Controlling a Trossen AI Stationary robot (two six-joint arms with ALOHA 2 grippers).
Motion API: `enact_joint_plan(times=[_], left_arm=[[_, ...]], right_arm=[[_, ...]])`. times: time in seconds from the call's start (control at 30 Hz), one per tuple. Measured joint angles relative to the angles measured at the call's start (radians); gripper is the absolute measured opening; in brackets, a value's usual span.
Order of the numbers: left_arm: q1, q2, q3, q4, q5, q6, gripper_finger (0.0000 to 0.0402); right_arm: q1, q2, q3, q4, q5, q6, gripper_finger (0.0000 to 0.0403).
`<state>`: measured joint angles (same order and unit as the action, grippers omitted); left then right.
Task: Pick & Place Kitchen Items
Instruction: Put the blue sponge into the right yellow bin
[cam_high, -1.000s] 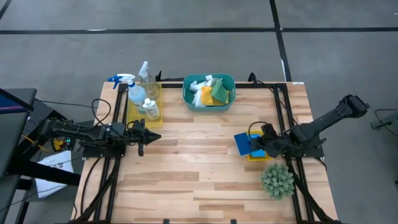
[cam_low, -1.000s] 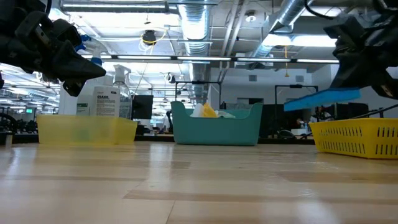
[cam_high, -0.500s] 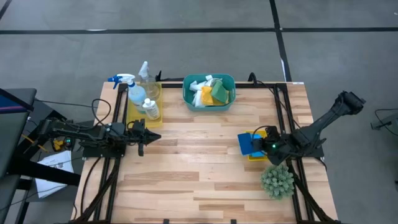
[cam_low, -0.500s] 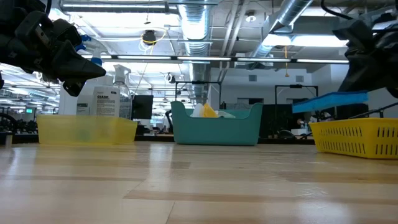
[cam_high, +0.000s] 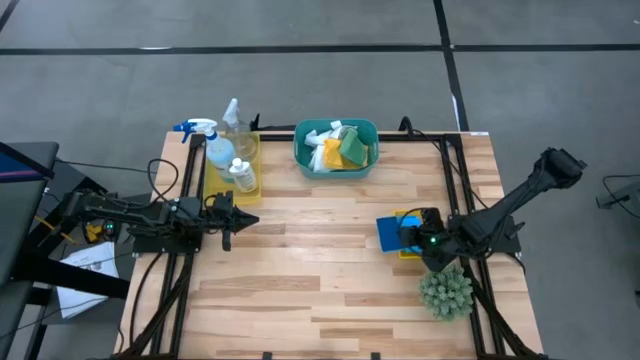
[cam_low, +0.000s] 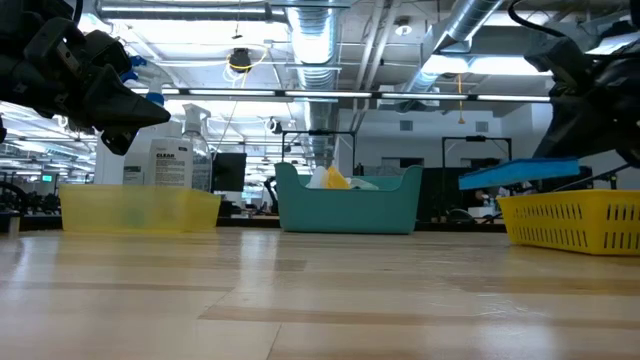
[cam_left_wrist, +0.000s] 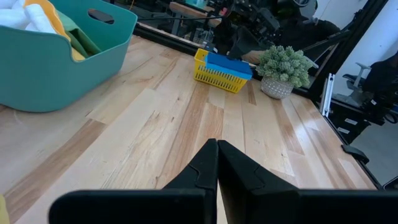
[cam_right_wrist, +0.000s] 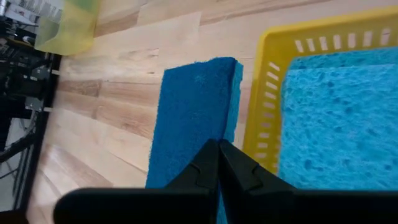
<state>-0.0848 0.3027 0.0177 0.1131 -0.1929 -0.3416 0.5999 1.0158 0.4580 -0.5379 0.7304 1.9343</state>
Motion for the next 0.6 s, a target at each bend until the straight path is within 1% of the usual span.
enact_joint_plan(times=[0.13,0.33,0.6], left_arm=[[0.000,0.000,0.000,0.000,0.000,0.000,0.0003],[0.000,0.000,0.000,0.000,0.000,0.000,0.0003],[0.000,0.000,0.000,0.000,0.000,0.000,0.0003]], right_arm=[[0.000,0.007,0.000,0.007,0.011,0.004,0.0000],[-0.001,0.007,0.000,-0.006,0.054,0.041,0.0000],[0.000,0.007,0.000,-0.033,0.060,0.073,0.0000]])
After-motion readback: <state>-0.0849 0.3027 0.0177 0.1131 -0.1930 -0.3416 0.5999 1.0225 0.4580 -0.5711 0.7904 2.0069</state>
